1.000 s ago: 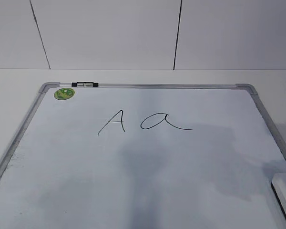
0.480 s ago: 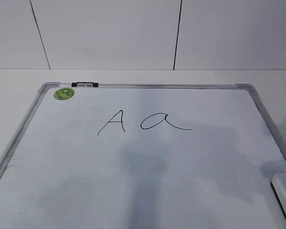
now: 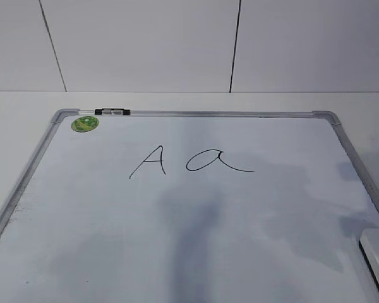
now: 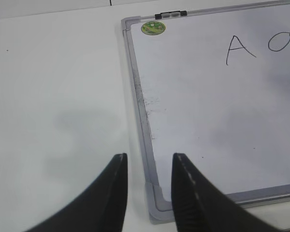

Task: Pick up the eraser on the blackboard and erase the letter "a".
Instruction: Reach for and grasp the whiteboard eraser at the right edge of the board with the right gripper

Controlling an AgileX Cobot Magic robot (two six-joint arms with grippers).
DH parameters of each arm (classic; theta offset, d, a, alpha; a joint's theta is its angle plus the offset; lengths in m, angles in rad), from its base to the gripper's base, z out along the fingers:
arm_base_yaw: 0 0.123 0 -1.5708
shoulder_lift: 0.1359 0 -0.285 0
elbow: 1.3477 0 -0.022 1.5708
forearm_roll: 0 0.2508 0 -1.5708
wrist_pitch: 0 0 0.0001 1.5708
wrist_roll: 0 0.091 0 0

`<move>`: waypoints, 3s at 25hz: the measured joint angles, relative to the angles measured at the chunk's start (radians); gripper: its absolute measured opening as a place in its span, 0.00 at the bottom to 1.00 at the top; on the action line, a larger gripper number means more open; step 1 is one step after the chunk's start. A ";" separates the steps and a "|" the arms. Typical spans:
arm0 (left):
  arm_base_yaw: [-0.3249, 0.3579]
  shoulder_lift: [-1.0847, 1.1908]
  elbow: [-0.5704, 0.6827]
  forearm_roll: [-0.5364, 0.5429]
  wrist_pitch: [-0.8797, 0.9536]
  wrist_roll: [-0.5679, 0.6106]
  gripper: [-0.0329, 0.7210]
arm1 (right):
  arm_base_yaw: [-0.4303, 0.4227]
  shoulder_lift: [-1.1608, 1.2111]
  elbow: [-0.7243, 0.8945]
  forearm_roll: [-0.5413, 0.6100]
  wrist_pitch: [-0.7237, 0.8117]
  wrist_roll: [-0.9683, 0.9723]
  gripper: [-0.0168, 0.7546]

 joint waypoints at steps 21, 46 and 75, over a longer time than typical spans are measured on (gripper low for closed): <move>0.000 0.000 0.000 0.000 0.000 0.000 0.35 | 0.000 0.002 0.000 0.001 0.002 0.005 0.79; 0.000 0.176 0.000 -0.065 -0.009 0.000 0.37 | 0.000 0.006 0.000 0.064 -0.024 -0.052 0.88; 0.000 0.468 -0.038 -0.151 -0.121 -0.004 0.47 | 0.000 0.087 -0.032 0.002 -0.027 0.005 0.89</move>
